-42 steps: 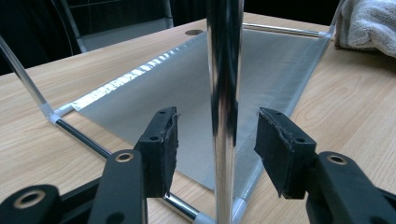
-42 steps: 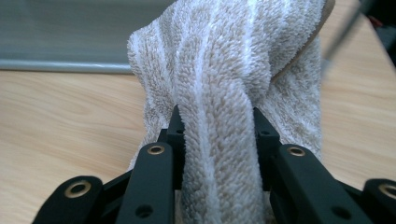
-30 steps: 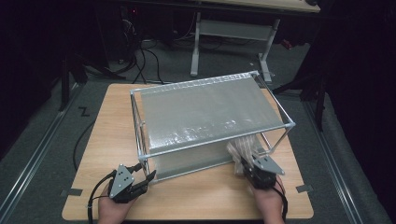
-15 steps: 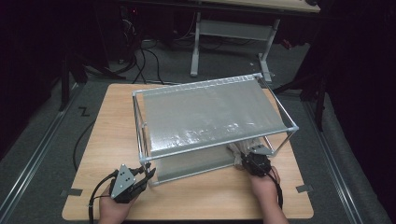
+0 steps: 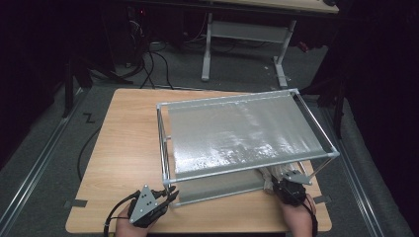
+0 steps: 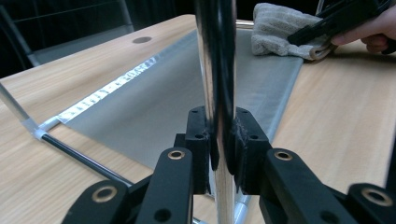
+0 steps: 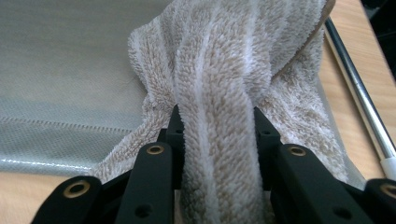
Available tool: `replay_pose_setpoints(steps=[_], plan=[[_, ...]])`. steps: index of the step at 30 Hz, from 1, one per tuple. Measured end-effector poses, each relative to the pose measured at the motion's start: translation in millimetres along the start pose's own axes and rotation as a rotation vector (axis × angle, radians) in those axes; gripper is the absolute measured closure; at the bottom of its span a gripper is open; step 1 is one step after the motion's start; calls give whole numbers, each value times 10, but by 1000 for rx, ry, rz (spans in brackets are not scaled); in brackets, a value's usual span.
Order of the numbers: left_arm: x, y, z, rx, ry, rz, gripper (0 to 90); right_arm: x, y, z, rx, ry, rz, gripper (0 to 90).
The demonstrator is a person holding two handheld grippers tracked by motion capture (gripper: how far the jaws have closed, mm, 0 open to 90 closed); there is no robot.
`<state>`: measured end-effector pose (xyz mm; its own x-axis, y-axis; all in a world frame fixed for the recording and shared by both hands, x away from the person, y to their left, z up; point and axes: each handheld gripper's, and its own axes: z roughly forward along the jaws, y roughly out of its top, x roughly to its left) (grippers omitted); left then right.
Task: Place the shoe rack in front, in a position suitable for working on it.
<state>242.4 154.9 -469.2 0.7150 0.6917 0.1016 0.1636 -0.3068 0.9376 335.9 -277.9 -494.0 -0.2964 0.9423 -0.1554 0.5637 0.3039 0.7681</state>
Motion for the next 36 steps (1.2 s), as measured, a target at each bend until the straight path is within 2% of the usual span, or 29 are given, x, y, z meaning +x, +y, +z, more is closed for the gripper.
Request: replay_pose_setpoints(steps=[4,5,6,7,8,10,12,14,15,17,19,23,25,29,31,32,33,34,36], plan=[[-37,12,48,-4,15,2,784,-70,-58,-55,-8,-7,25,681],[-44,11,58,-3,3,-12,785,-63,-44,-73,-18,-17,35,680],[-35,14,64,0,14,-13,786,5,13,-128,-64,-8,34,675],[-36,16,71,-1,15,-17,786,5,13,-128,-64,-8,34,675],[-38,18,77,-1,17,-18,786,55,41,-154,-87,13,45,672],[-42,19,81,-2,21,-14,785,235,120,-204,-138,75,46,668],[-42,13,79,-5,19,-15,784,504,213,-220,-163,121,1,665],[-48,13,80,-9,34,5,781,722,271,-215,-173,151,-28,664],[-50,14,80,-9,35,8,779,901,304,-201,-172,181,-40,662],[-49,12,81,-10,34,9,779,1072,327,-176,-165,210,-52,659],[-46,9,83,-14,32,6,779,1286,359,-140,-151,233,-84,654],[-43,9,96,-18,35,-8,782,1621,430,-43,-134,287,-102,651],[-30,15,128,-20,41,-17,784,1760,466,23,-119,305,-102,651],[50,44,244,-22,69,-32,786,1867,530,193,-92,305,-125,648],[105,52,306,-33,73,-55,790,1891,579,273,-78,303,-101,648],[92,52,343,-64,74,-102,791,1904,601,308,-76,305,-96,646],[129,53,327,-32,87,-66,792,1917,621,332,-73,297,-103,645],[136,56,333,-29,91,-62,791,1954,638,332,-74,320,-76,645],[137,58,338,-29,95,-67,792,2005,663,320,-84,327,-109,641]])
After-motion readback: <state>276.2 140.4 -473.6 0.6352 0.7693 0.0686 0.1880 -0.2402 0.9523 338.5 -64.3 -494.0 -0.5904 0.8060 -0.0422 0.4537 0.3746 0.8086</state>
